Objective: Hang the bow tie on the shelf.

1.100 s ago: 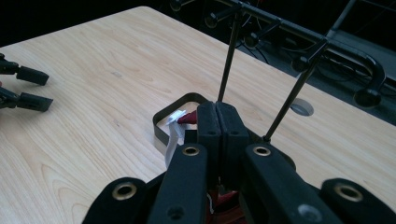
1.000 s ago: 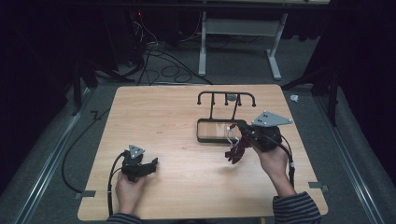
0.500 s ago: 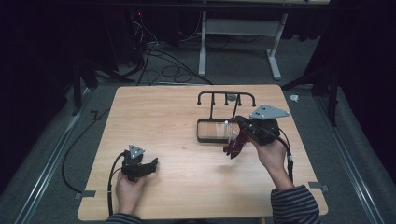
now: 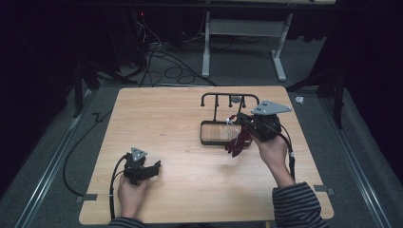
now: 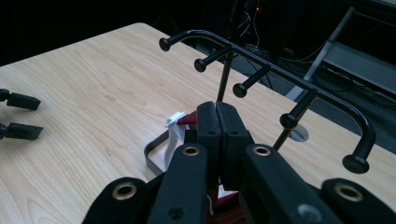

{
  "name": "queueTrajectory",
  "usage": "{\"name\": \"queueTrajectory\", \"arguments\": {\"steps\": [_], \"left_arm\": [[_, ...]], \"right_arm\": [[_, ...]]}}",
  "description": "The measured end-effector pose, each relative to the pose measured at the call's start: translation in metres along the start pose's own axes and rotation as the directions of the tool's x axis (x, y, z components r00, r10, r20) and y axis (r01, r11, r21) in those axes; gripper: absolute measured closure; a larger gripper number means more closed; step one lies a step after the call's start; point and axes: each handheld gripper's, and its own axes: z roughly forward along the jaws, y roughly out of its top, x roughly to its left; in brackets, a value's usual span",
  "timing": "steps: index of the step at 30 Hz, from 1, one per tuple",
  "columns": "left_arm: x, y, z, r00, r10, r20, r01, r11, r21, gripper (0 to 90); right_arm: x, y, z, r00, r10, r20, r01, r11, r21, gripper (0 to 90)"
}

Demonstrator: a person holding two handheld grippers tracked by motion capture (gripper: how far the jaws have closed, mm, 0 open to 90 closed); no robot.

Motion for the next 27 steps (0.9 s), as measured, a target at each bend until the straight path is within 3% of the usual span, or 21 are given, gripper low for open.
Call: {"name": "queueTrajectory", "arguments": {"steps": [27], "left_arm": [[0.000,0.000,0.000,1.0000,-0.001,0.000,0.001,1.0000,-0.002,27.0]], "right_arm": [[-0.005,0.026,0.014,0.9997,-0.025,-0.001,0.025,1.000,0.012,90.0]]}}
